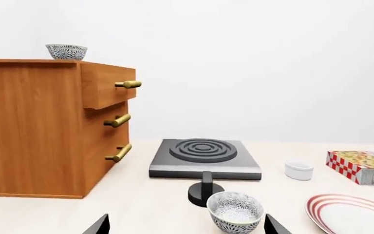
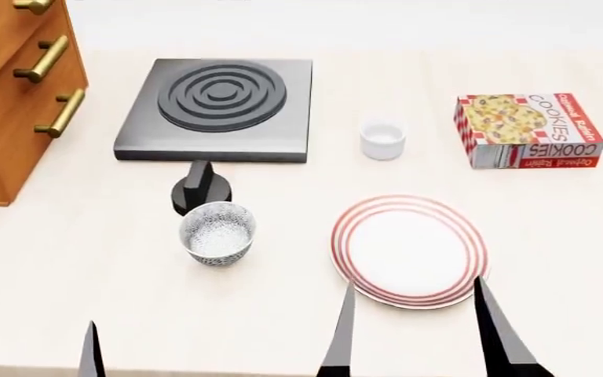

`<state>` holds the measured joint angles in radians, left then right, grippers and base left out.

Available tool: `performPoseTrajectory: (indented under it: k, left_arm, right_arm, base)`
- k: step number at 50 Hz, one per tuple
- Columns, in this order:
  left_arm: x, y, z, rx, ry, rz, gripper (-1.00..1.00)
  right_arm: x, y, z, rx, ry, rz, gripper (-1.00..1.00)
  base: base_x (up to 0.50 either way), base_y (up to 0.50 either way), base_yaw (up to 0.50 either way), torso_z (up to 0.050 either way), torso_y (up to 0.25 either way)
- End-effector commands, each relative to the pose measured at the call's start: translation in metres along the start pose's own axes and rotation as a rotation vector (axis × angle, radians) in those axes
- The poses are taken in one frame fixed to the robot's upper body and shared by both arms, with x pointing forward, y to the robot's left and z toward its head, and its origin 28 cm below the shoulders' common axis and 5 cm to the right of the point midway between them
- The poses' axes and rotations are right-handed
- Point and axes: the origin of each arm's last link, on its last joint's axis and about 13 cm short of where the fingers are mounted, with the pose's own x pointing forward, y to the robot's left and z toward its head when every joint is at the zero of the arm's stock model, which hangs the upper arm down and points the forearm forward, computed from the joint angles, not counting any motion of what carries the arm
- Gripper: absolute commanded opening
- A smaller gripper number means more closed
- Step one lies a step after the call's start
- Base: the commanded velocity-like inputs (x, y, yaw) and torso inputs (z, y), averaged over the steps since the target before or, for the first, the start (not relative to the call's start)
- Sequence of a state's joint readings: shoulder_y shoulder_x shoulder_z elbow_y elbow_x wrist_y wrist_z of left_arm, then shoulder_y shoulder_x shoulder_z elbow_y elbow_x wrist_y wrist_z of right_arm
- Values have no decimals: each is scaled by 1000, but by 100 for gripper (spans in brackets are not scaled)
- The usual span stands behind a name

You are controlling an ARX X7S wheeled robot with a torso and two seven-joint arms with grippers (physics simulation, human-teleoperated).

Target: Pick the akita bowl on the wooden cabinet and place it on the plate.

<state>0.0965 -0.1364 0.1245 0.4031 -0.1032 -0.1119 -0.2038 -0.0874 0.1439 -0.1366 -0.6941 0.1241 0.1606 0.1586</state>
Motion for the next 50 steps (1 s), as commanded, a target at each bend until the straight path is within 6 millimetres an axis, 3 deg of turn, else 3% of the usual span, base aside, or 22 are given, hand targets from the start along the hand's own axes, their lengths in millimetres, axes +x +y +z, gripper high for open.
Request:
performPoseTrajectory:
  k: [1, 25, 50]
  left_arm:
    - [2, 1, -1, -5, 15, -2, 100]
    - [6, 0, -3, 22, 45, 62, 100]
    - [5, 1, 0, 21, 29, 78, 100]
  right_arm:
    - [1, -3, 0, 8, -4, -25, 100]
    - [0, -3, 1, 3, -12, -25, 100]
    - [0, -2, 3, -14, -25, -19, 100]
  base:
    - [0, 0, 0, 50, 0]
    - [0, 5, 0, 46, 0]
    - [0, 498, 0, 0, 0]
